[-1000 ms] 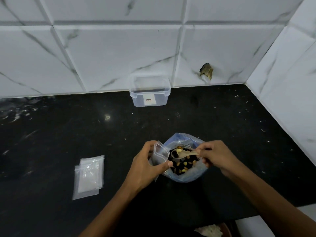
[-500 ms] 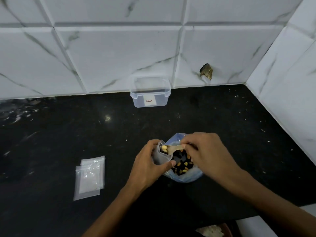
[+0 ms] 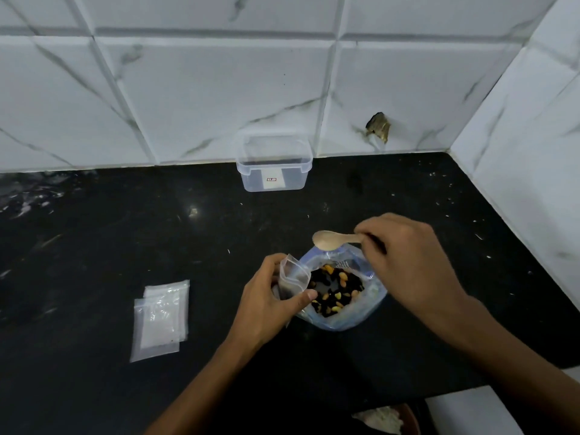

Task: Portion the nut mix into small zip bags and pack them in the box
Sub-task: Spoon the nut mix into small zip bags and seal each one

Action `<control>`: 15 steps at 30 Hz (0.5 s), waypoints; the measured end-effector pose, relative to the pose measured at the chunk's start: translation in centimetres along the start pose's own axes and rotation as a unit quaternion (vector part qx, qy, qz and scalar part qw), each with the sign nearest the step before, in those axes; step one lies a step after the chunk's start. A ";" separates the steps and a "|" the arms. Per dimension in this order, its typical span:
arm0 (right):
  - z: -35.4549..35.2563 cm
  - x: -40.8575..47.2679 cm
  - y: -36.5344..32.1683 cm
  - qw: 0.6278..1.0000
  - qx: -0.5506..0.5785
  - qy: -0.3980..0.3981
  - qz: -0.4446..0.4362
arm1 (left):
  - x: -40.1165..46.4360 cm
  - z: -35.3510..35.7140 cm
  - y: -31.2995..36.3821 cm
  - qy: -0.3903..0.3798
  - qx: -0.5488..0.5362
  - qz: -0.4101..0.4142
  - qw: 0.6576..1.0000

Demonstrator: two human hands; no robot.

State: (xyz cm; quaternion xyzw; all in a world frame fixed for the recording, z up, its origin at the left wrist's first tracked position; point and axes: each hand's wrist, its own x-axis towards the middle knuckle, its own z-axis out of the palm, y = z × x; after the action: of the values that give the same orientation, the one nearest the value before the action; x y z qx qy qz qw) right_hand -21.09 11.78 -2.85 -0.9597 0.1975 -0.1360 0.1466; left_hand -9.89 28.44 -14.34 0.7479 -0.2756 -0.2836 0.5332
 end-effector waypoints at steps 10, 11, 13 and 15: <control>8.9 -0.8 5.5 0.968 -0.044 -0.203 0.142 | 0.0 0.3 -0.2 -0.026 0.004 -0.014 1.000; 9.3 -0.8 5.4 0.971 -0.026 -0.193 0.140 | 0.1 0.3 -0.2 -0.026 0.003 -0.014 1.000; 10.2 -0.7 5.1 0.972 0.005 -0.186 0.145 | 0.1 0.4 -0.2 -0.024 0.003 -0.013 1.000; 10.9 -0.5 4.6 0.968 0.041 -0.191 0.160 | 0.1 0.4 -0.2 -0.023 0.005 -0.012 1.000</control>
State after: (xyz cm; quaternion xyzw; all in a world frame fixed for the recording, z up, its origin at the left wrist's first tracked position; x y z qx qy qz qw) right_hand -19.63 10.45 -14.52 -0.9169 0.3113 0.0667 0.2405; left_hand -10.11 28.11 -14.64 0.7469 -0.2799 -0.3062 0.5197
